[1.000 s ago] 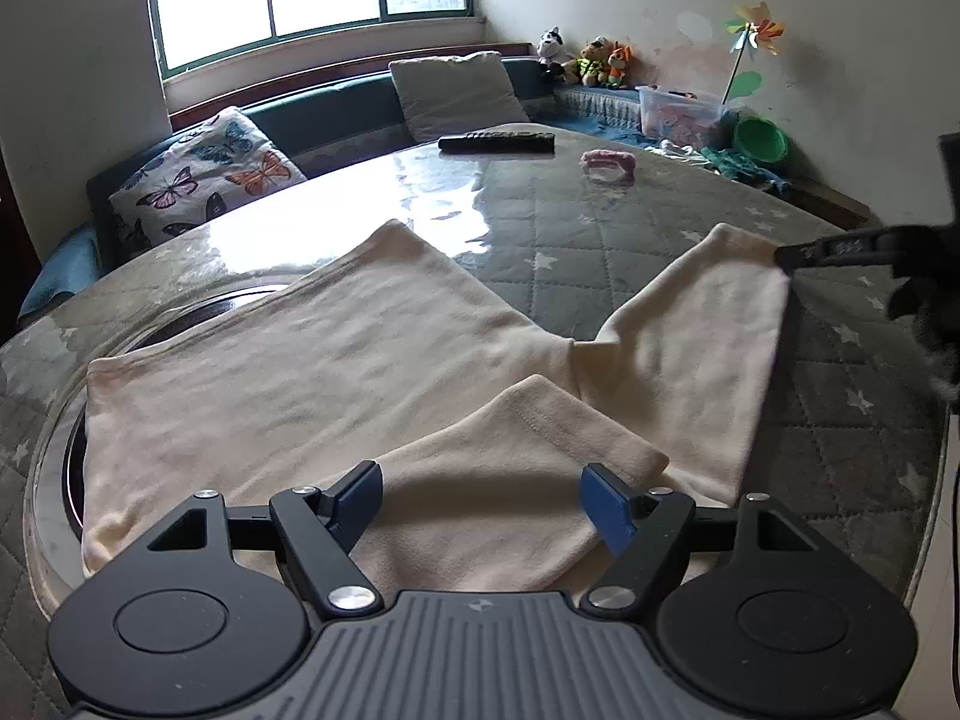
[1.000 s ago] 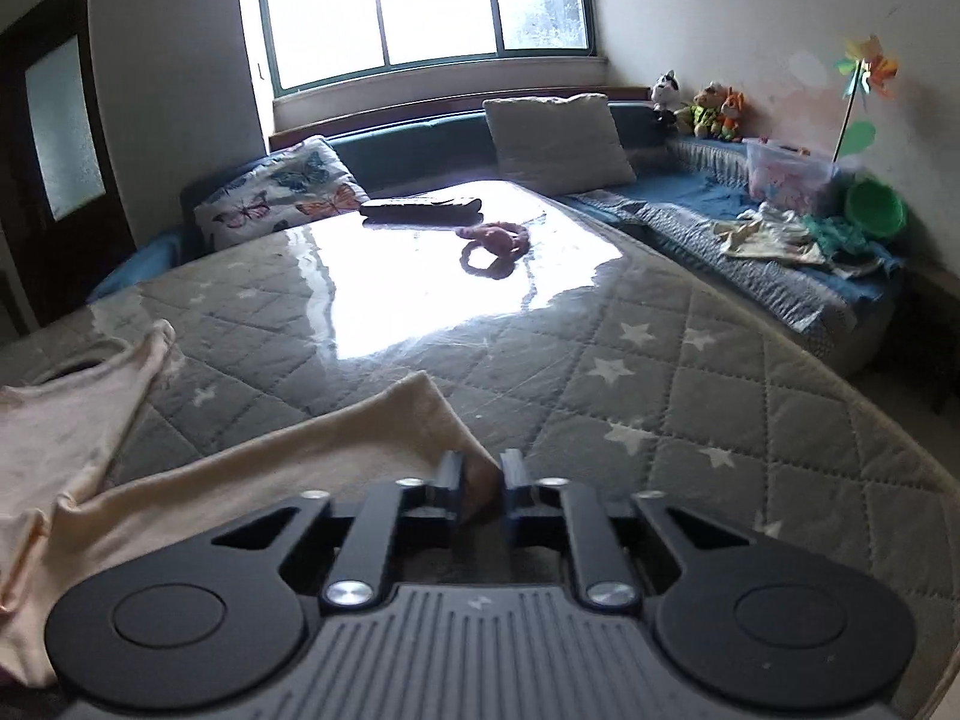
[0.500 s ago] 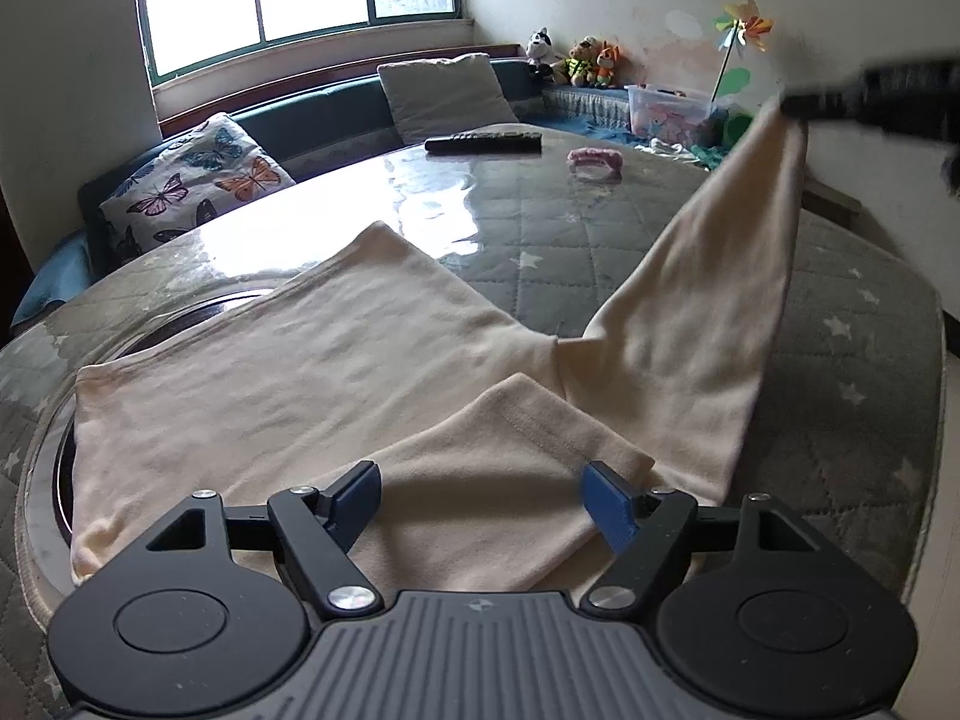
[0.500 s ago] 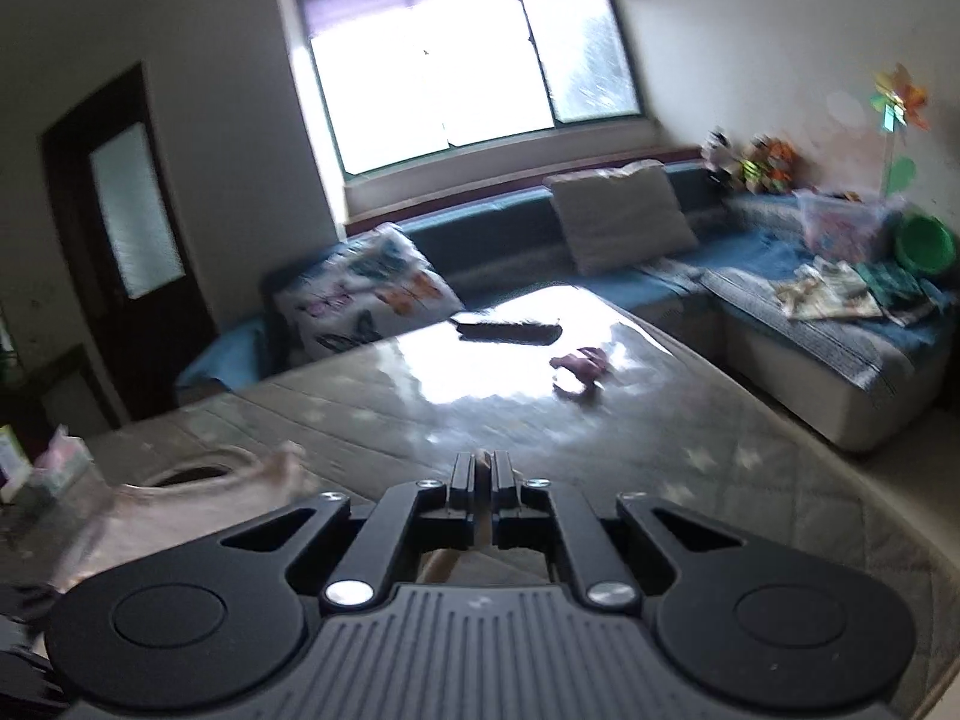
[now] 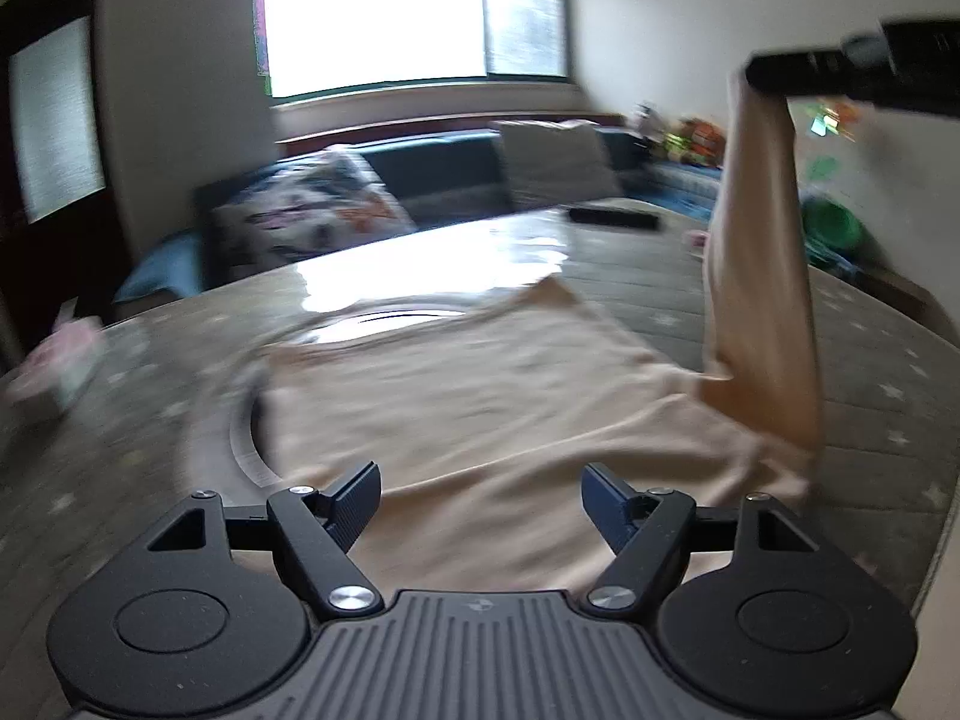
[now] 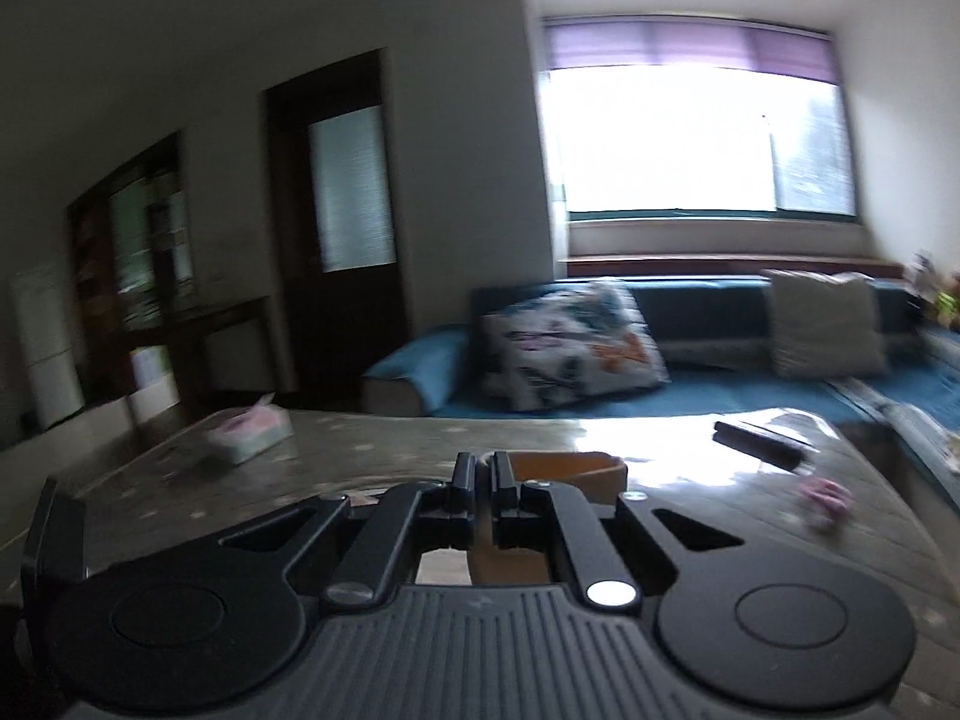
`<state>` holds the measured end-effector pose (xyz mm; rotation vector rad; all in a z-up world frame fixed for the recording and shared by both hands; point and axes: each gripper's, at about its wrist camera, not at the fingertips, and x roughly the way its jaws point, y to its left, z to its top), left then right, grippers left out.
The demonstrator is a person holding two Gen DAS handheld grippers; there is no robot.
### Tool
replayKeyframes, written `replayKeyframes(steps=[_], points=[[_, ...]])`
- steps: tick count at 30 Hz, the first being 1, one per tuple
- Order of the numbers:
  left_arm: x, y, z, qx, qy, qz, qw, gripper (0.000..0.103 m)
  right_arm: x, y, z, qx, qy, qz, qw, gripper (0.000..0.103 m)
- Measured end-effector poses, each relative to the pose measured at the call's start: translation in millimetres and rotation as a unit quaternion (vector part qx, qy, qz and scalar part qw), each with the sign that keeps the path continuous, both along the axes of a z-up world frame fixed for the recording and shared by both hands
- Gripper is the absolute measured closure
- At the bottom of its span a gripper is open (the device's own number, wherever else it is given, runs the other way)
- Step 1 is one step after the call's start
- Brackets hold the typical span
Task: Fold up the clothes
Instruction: 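Grasp the other sleeve with the right gripper, lift and fold it across the body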
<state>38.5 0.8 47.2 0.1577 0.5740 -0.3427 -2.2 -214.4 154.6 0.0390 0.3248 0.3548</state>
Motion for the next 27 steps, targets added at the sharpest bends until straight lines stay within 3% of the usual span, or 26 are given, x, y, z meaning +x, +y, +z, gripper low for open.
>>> replayKeyframes(steps=[7, 11, 14, 21, 24, 27], points=[[-17, 70, -9, -0.024, 0.011, 0.082, 0.9963, 0.031, 15, 86, -21, -0.033, 0.027, 0.096, 0.994, 0.099], [-22, 86, -14, -0.027, 0.020, 0.102, 0.9942, 0.032, 21, 129, -48, -0.055, 0.070, 0.146, 0.985, 0.098], [-24, 89, -16, -0.031, 0.023, 0.104, 0.9938, 0.037, 22, 149, -67, -0.071, 0.099, 0.170, 0.978, 0.094], [-22, 73, -15, -0.035, 0.024, 0.064, 0.9970, 0.048, 16, 121, -68, -0.093, 0.119, 0.159, 0.976, 0.080], [-15, 58, -19, -0.036, 0.035, 0.036, 0.9981, 0.059, 11, 96, -73, -0.121, 0.131, 0.131, 0.975, 0.080], [-9, 42, -23, -0.031, 0.046, 0.011, 0.9984, 0.060, 9, 67, -84, -0.137, 0.158, 0.100, 0.973, 0.080]])
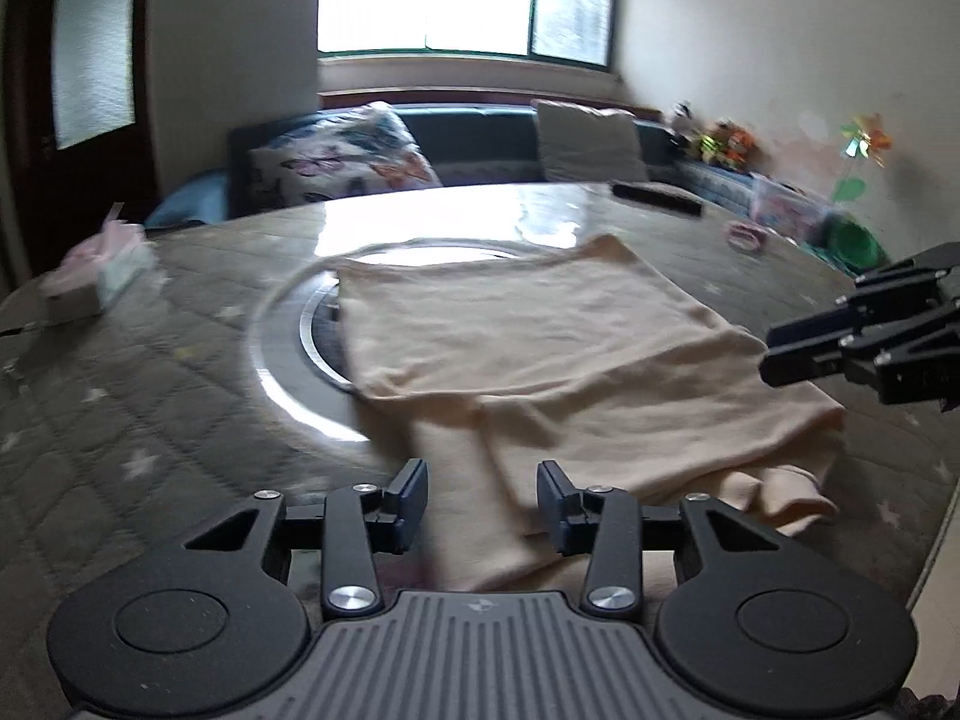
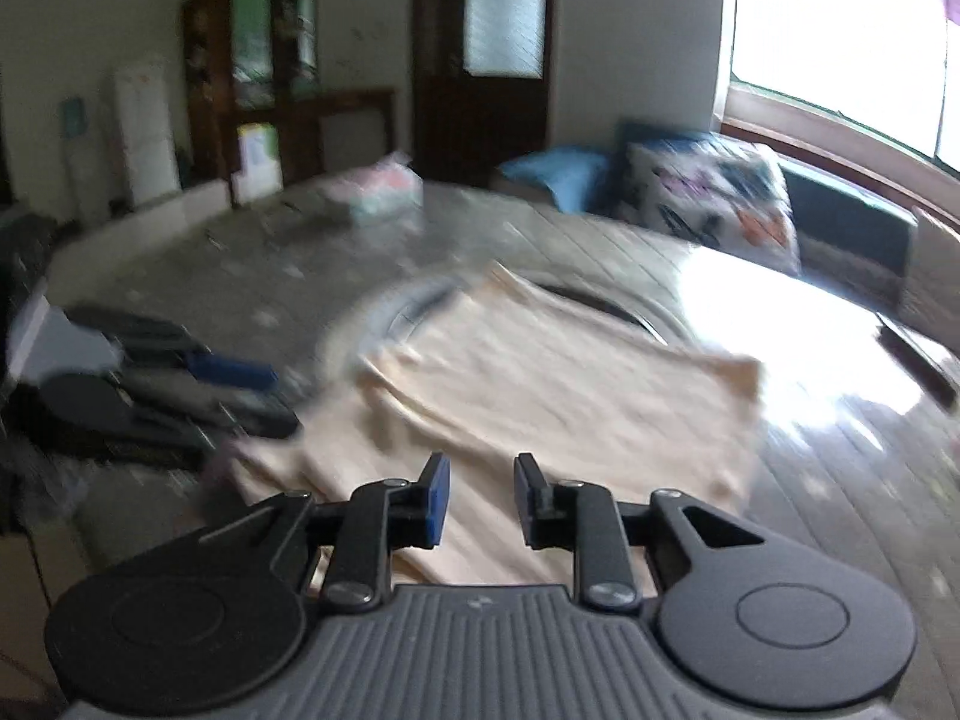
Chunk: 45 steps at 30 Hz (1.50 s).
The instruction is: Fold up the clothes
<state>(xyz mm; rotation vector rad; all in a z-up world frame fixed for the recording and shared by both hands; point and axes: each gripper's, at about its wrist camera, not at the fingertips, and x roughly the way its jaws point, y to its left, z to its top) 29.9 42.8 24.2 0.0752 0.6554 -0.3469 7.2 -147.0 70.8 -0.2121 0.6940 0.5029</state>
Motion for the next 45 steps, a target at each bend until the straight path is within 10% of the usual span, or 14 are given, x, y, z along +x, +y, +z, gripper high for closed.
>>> replayKeyframes(steps=[5, 10, 19, 34, 45], points=[[8, -13, -7, 0.010, 0.012, -0.010, 0.9998, 0.067, -6, -33, -16, -0.011, 0.027, -0.024, 0.999, 0.080], [10, -14, -6, 0.008, 0.011, -0.007, 0.9999, 0.100, -6, -43, -32, 0.007, 0.039, -0.037, 0.999, 0.075], [6, -10, 25, -0.004, -0.039, 0.010, 0.9992, 0.101, -10, -46, -27, 0.023, 0.038, -0.012, 0.999, 0.070], [9, -11, -6, 0.028, 0.013, 0.003, 0.9995, 0.101, 66, -62, -46, 0.106, 0.058, -0.073, 0.990, 0.069], [8, -2, 14, 0.037, -0.009, 0.012, 0.9992, 0.097, 48, -65, -28, 0.089, 0.028, -0.056, 0.994, 0.063]])
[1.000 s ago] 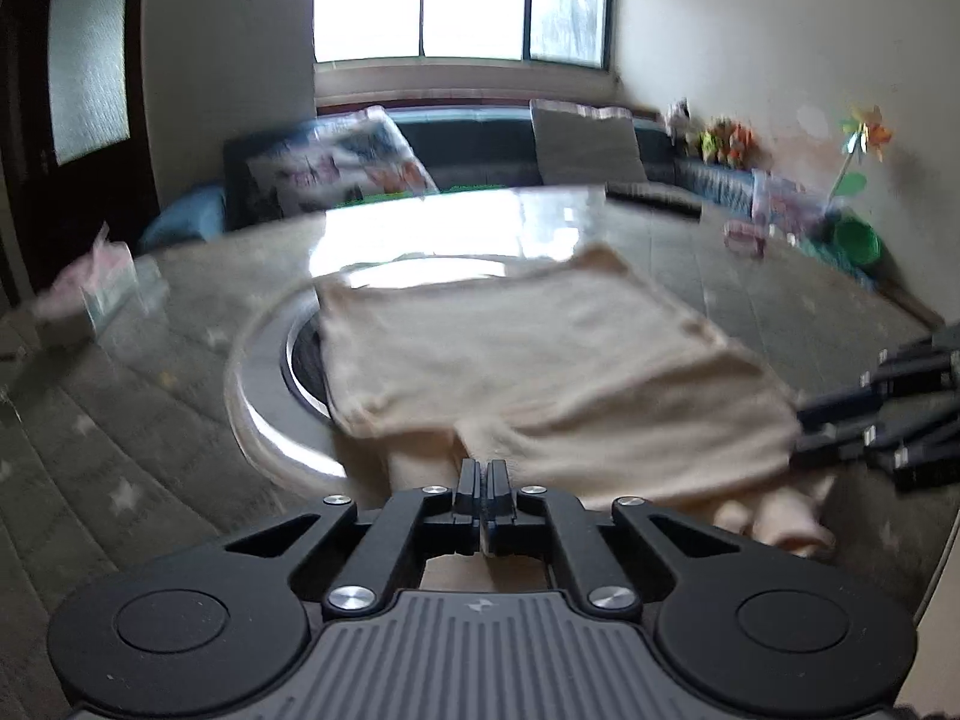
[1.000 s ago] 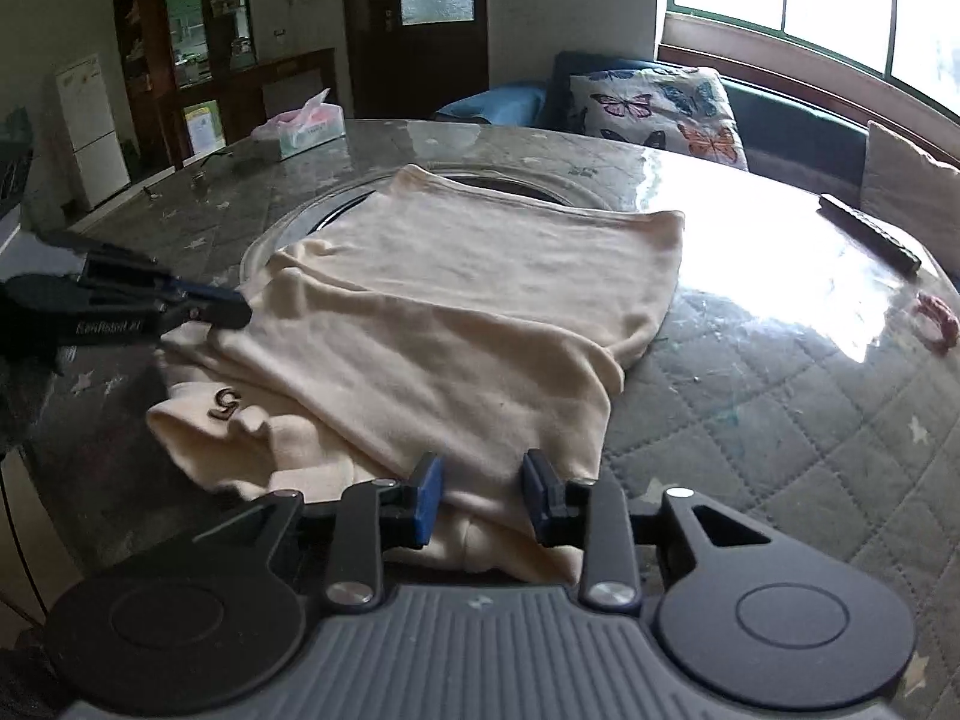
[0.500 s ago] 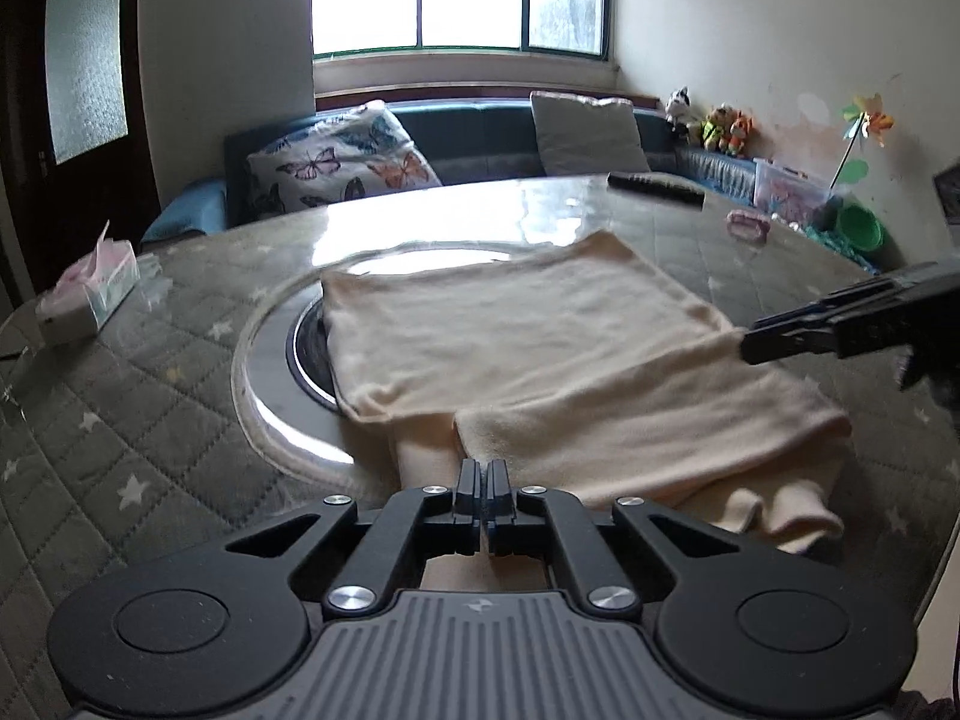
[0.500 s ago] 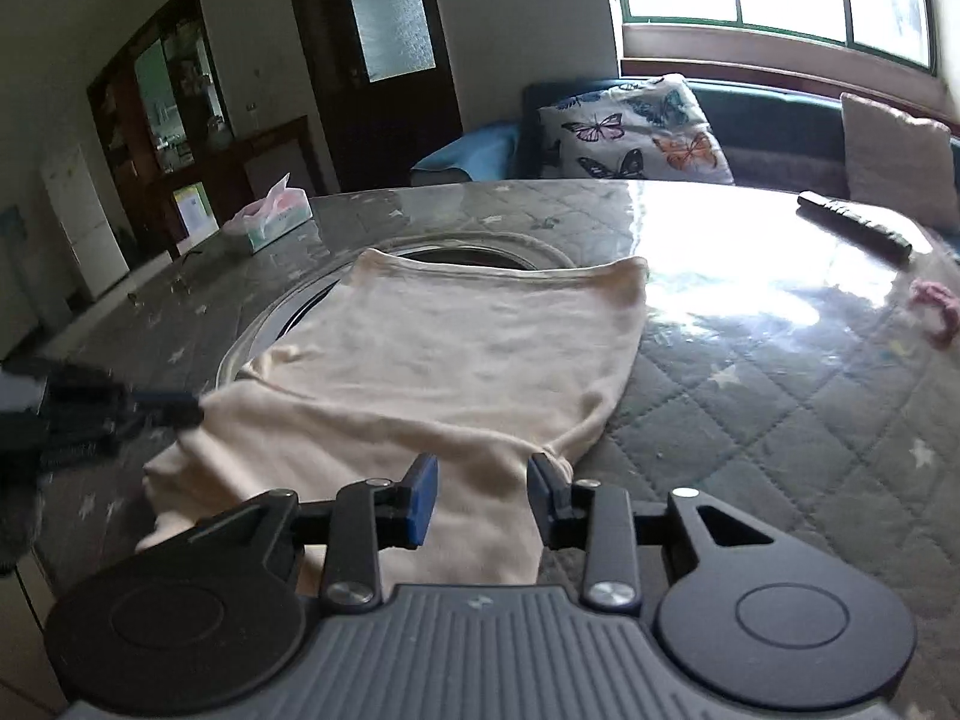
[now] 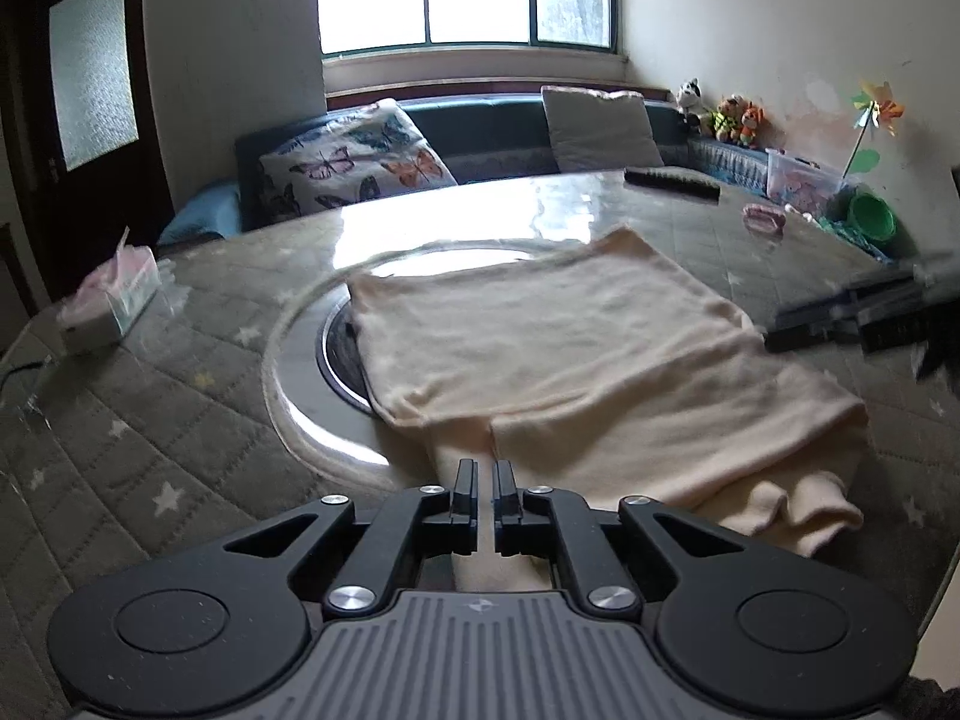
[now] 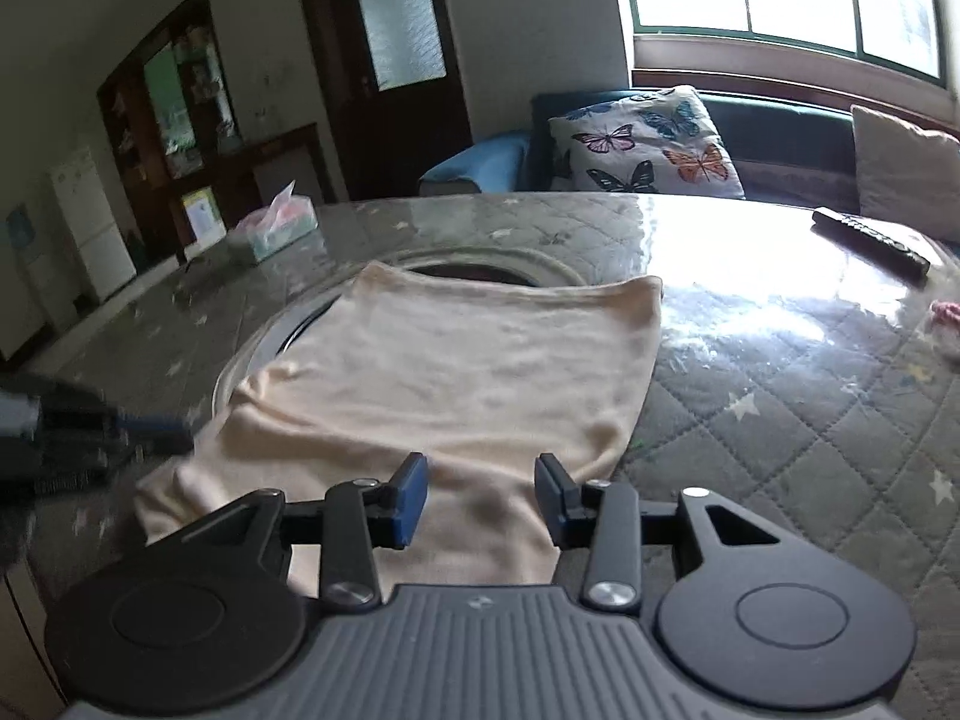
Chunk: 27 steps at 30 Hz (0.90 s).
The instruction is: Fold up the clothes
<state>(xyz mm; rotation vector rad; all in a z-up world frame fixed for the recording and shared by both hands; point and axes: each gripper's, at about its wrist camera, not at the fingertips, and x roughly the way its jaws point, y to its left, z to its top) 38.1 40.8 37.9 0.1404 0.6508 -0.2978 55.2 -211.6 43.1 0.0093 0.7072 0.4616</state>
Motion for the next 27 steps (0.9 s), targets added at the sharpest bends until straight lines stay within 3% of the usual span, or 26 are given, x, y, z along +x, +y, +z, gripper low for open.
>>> replayKeyframes(steps=[6, 14, 17, 20, 21, 22, 24, 27], points=[[14, -14, -1, -0.007, 0.008, -0.021, 0.9997, 0.097, -1, 9, -17, -0.017, 0.015, 0.002, 1.000, 0.063], [36, -29, -20, 0.001, 0.022, -0.035, 0.9992, 0.096, -5, 27, -9, -0.057, -0.021, 0.013, 0.998, 0.063], [34, -28, -20, 0.002, 0.018, -0.039, 0.9991, 0.096, 0, 35, -16, -0.076, -0.017, 0.014, 0.997, 0.057], [24, -27, -16, 0.012, 0.009, -0.045, 0.9989, 0.081, -11, 43, -16, -0.107, -0.034, 0.034, 0.993, 0.053], [21, -26, -14, 0.016, 0.005, -0.048, 0.9987, 0.068, -16, 45, -14, -0.113, -0.038, 0.042, 0.992, 0.052], [17, -26, -14, 0.019, 0.001, -0.054, 0.9984, 0.061, -20, 46, -13, -0.116, -0.040, 0.050, 0.991, 0.050], [9, -27, -14, 0.028, -0.003, -0.064, 0.9976, 0.058, -27, 47, -11, -0.125, -0.044, 0.058, 0.989, 0.044], [0, -27, -20, 0.045, -0.001, -0.065, 0.9968, 0.053, -36, 48, -17, -0.142, -0.043, 0.062, 0.987, 0.044]])
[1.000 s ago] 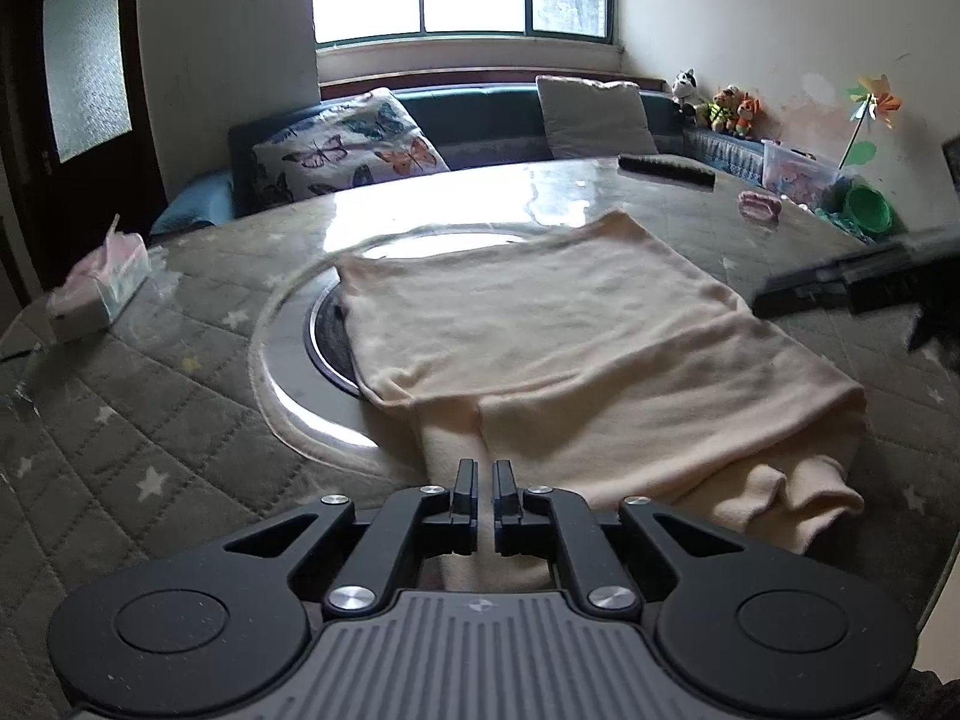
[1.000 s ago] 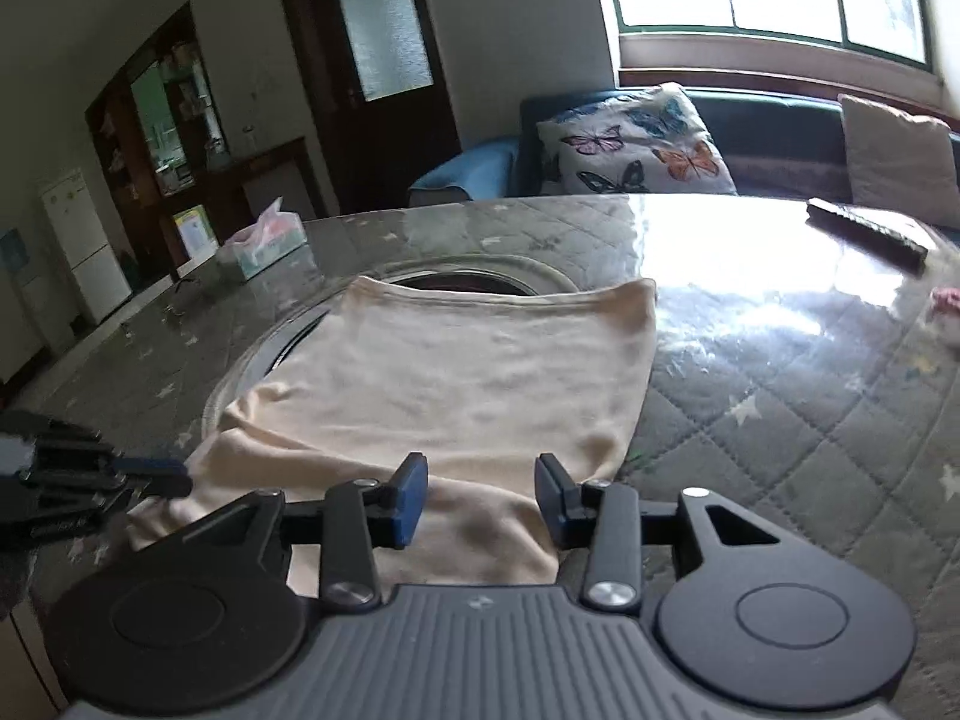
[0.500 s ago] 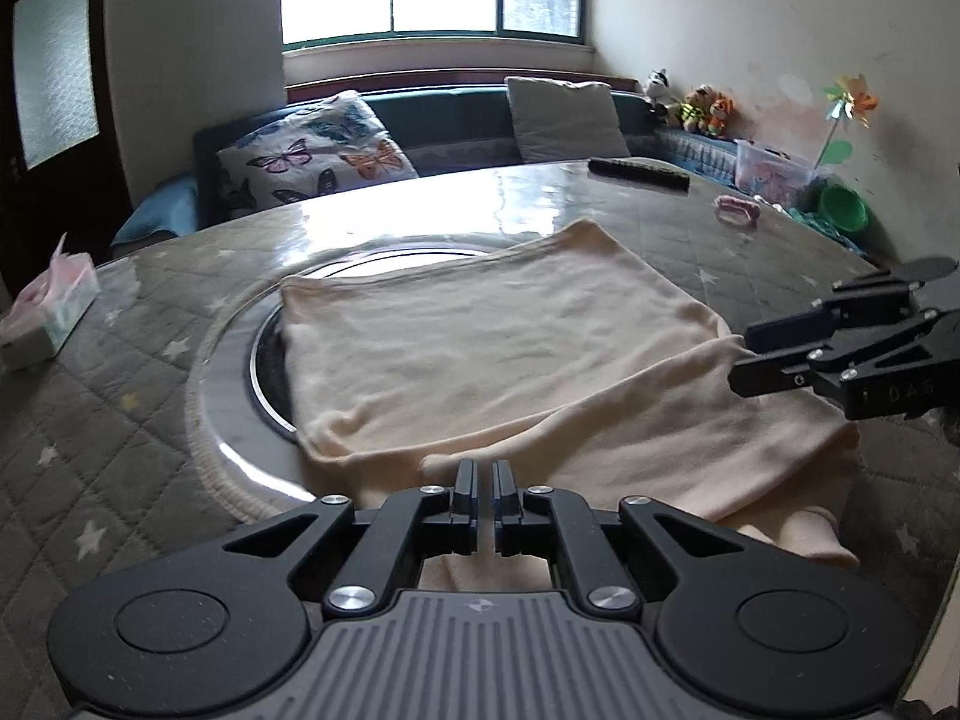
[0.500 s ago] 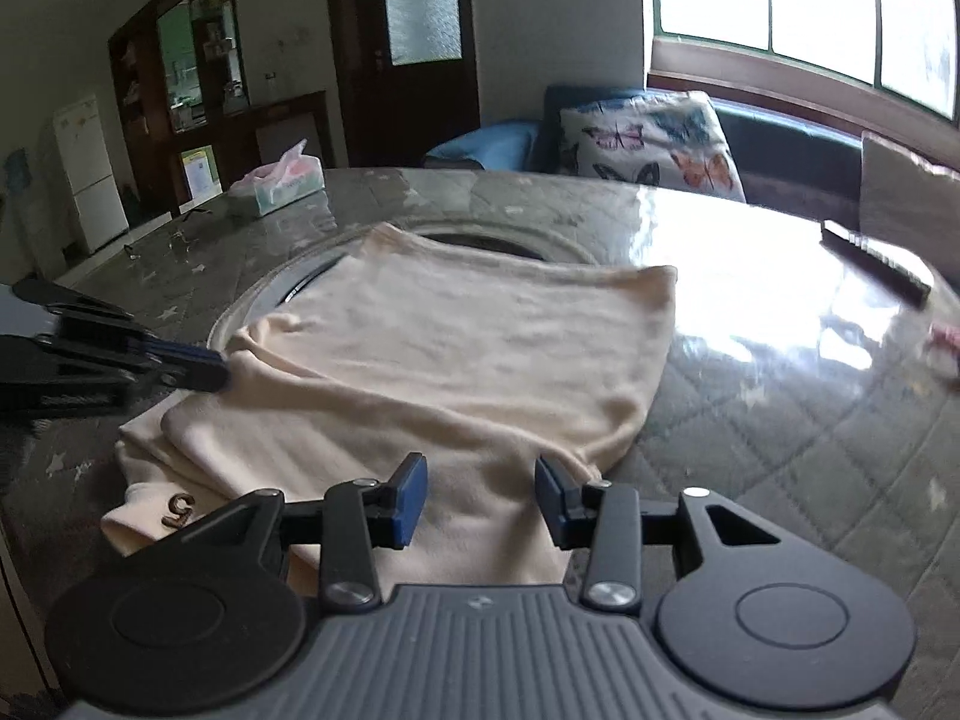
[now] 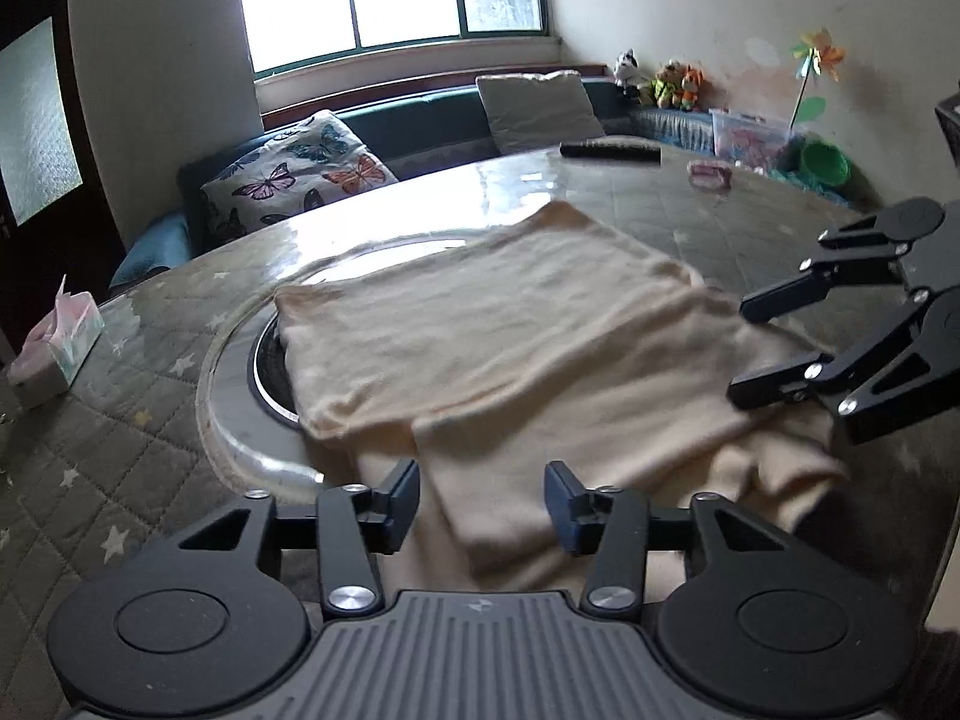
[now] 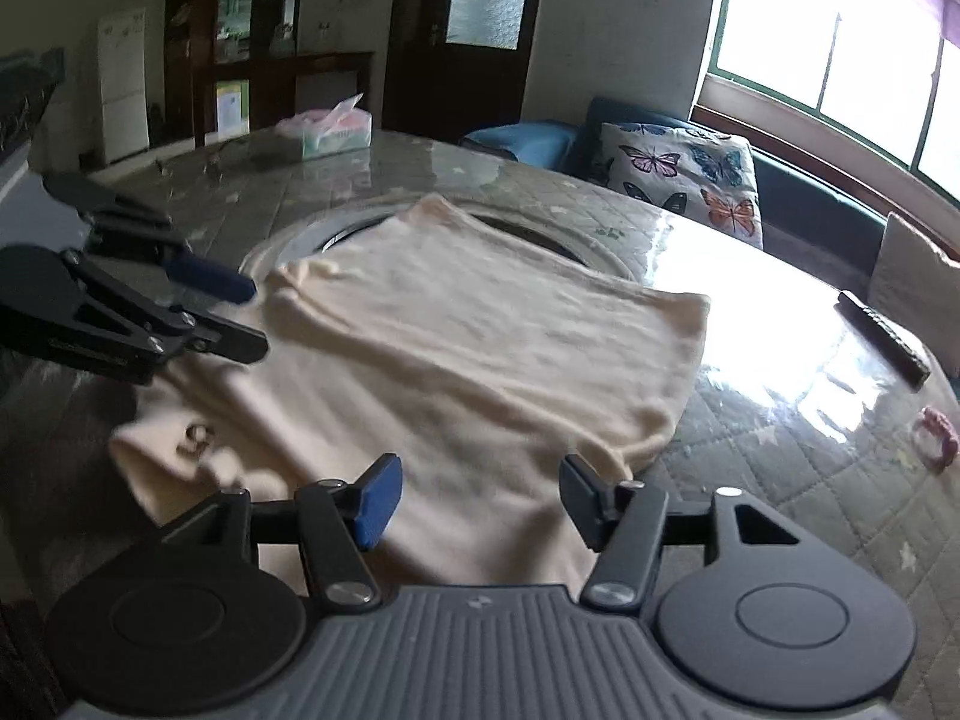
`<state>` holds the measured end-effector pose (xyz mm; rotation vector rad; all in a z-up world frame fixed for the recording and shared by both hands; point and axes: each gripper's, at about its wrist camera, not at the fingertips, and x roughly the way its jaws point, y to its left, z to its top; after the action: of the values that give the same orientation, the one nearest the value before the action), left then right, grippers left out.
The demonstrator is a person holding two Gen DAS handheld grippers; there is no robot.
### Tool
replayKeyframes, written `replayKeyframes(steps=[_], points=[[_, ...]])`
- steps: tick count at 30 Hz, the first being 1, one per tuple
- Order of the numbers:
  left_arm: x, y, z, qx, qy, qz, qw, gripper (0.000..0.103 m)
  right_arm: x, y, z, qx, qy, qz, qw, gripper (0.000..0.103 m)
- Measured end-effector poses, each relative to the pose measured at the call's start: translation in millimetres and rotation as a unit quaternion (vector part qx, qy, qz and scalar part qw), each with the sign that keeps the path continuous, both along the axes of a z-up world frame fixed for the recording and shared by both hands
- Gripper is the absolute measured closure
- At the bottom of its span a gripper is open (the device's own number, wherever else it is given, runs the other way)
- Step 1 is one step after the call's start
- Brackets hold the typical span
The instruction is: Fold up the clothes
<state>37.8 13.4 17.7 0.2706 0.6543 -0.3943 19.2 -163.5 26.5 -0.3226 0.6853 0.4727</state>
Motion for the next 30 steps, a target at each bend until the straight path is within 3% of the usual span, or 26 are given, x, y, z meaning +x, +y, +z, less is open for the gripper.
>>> replayKeyframes(steps=[7, 13, 17, 21, 24, 30], points=[[-13, 10, -2, 0.004, -0.003, 0.012, 0.9999, 0.047, -23, -8, 3, 0.015, -0.011, -0.005, 1.000, 0.044], [-36, 18, 2, 0.026, -0.012, 0.002, 0.9996, 0.047, -30, -14, -1, 0.026, 0.005, -0.016, 1.000, 0.044], [-56, 22, 5, 0.047, -0.017, -0.025, 0.9984, 0.047, -38, -17, 6, 0.043, -0.001, -0.007, 0.999, 0.044], [-70, 18, 1, 0.067, -0.015, -0.055, 0.9961, 0.047, -36, -18, -5, 0.051, 0.030, -0.010, 0.998, 0.043], [-78, 10, -4, 0.085, -0.021, -0.081, 0.9928, 0.047, -41, -21, -2, 0.061, 0.029, -0.013, 0.998, 0.043], [-76, -4, -8, 0.091, -0.034, -0.111, 0.9890, 0.047, -42, -31, -7, 0.083, 0.056, -0.010, 0.995, 0.039]])
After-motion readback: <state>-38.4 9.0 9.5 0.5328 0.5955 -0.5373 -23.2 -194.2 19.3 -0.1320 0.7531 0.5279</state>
